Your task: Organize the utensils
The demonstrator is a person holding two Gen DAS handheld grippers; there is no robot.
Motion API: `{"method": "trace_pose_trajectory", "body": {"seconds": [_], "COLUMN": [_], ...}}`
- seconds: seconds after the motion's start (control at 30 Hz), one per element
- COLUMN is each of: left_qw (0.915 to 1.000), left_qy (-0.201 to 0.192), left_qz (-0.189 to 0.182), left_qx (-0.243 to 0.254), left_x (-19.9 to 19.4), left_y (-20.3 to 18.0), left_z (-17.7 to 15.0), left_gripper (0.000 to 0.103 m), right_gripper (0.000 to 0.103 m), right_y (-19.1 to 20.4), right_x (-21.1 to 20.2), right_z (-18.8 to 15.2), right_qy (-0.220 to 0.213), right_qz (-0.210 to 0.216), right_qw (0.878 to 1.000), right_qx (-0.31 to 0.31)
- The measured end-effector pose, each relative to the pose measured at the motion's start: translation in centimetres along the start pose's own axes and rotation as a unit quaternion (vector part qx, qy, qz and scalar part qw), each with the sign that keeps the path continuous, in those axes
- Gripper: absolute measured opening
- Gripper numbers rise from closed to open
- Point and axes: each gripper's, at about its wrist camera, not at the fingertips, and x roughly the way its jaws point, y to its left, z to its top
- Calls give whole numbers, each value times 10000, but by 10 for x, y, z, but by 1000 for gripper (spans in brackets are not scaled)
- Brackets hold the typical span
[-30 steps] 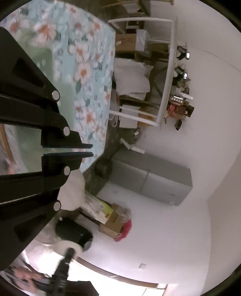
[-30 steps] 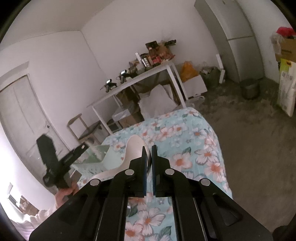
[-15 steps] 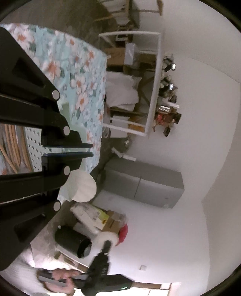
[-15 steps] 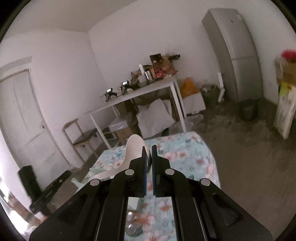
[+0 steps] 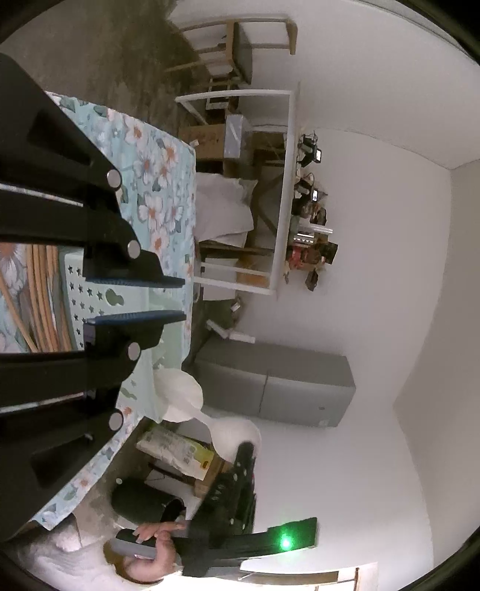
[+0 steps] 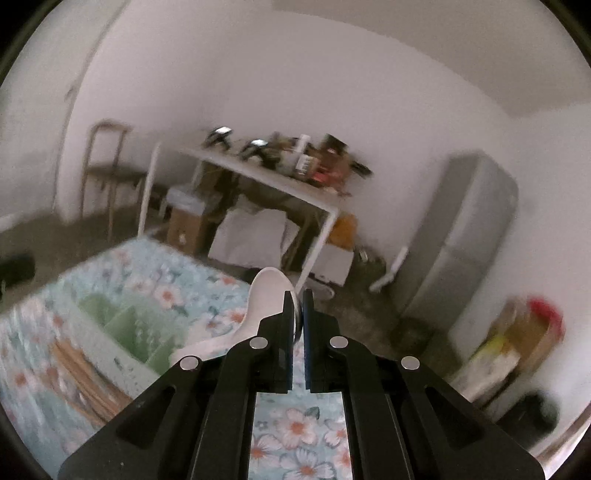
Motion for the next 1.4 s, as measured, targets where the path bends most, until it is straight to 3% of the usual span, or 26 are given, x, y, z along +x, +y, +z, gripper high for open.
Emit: {"method": "trace_pose_trajectory", "body": {"seconds": [0.13,0.2,0.27,0.37,0.47,0.53,0.63,0.8,0.9,1.0,1.13,1.2,1.27,1.4], "left_qw": [9999,9999,9999,9999,9995,9984,9914,9800,9709,9655,9608,9586,9589,9597], "left_qy": [63,52,18,-15,173,406,1078,1854,2320,2470,2536,2559,2541,2562], "left_qz": [-22,-9,10,30,-46,-16,-148,-441,-586,-674,-860,-946,-952,-970], "left_qx": [-96,-141,-149,-151,-270,-380,-721,-565,-83,475,719,815,834,625], "left_x": [-3,-5,-7,-11,-10,-5,11,24,32,40,48,51,55,64], "left_y": [6,10,12,16,25,34,52,47,30,9,-9,-16,-19,-17], "left_z": [-3,-4,-5,-10,-14,-19,-31,-55,-68,-75,-80,-82,-81,-81], "left_gripper": [13,22,33,57,63,63,63,63,63,63,60,57,57,57], "right_gripper": [3,3,4,19,23,31,47,51,52,53,54,54,54,54], "right_y": [44,52,55,48,28,13,-5,-22,-37,-52,-68,-69,-60,-15], "right_x": [-1,6,13,26,31,35,33,22,12,3,-11,-13,-8,14], "right_z": [-6,-10,-13,-13,-11,-9,-7,-8,-14,-25,-48,-67,-89,-138], "right_qy": [35,206,392,699,903,967,862,619,515,437,412,600,951,1854], "right_qz": [156,333,520,848,1339,1809,2365,2531,2576,2501,2185,2148,2407,2995], "right_qw": [9963,9943,9935,9926,9867,9755,9553,9457,9398,9362,9422,9400,9292,8960], "right_qx": [-843,-989,-933,-520,193,799,1550,1946,2187,2429,2506,2583,2637,2705]}}
